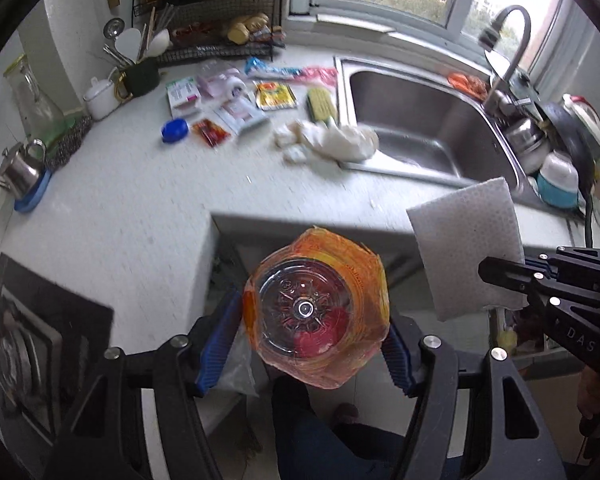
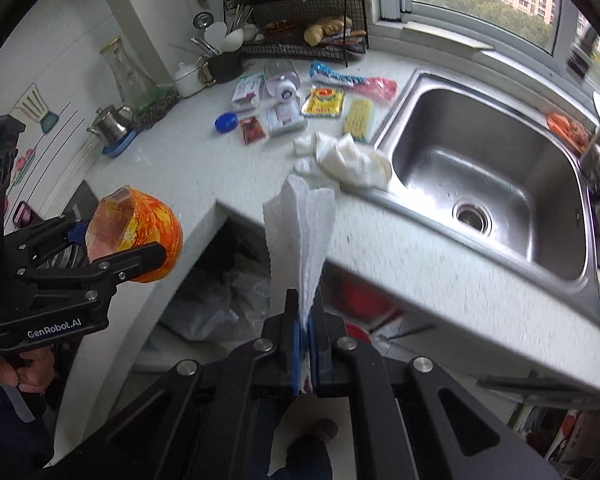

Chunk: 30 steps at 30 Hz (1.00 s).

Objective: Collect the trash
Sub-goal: 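Carry the cup and paper towel down over the red bucket with both tools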

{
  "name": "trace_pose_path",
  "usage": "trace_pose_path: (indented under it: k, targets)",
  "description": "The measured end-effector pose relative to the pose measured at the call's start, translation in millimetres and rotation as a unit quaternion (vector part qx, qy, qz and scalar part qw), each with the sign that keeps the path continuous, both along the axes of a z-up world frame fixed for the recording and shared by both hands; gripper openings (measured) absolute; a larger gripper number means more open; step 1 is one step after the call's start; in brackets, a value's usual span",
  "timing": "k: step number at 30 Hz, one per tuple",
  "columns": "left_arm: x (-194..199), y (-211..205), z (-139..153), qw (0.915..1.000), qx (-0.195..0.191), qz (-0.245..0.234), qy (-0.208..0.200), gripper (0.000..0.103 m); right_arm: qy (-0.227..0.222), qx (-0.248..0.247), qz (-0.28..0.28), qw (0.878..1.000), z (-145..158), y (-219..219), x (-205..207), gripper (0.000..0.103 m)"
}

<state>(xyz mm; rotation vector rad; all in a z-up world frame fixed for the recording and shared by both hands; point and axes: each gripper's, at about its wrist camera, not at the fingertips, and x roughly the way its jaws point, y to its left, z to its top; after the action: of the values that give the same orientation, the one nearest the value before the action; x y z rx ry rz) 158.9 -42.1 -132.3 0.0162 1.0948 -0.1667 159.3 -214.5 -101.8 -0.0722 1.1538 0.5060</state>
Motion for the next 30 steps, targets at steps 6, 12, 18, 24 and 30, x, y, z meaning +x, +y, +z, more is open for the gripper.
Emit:
trace_pose_path:
  k: [6,12,18,24,30]
  targets:
    - [-28,-29,-35,0.9992,0.005,-0.011,0.038,0.063,0.026,0.0,-0.018,0.999,-32,-18,-28,0.003]
    - [-28,-44,-85,0.9965,0.018,-0.031,0.076,0.064,0.051,-0.012,-0.051,0.997,-79,-27,-31,0.003]
    - [-14,-55,-169,0.9922,0.021,-0.049,0.113,0.064,0.078,-0.021,-0.074,0.994,-148,-28,-21,0.003]
    - [5,-66,-286,0.9875,0.02,-0.054,0.147,0.064,0.108,-0.037,-0.075,0.991,-244,-13,-5,0.003]
    - [26,-73,-415,0.9826,0.008,-0.053,0.178,0.064,0.131,-0.043,-0.081,0.987,-356,-3,18,0.003]
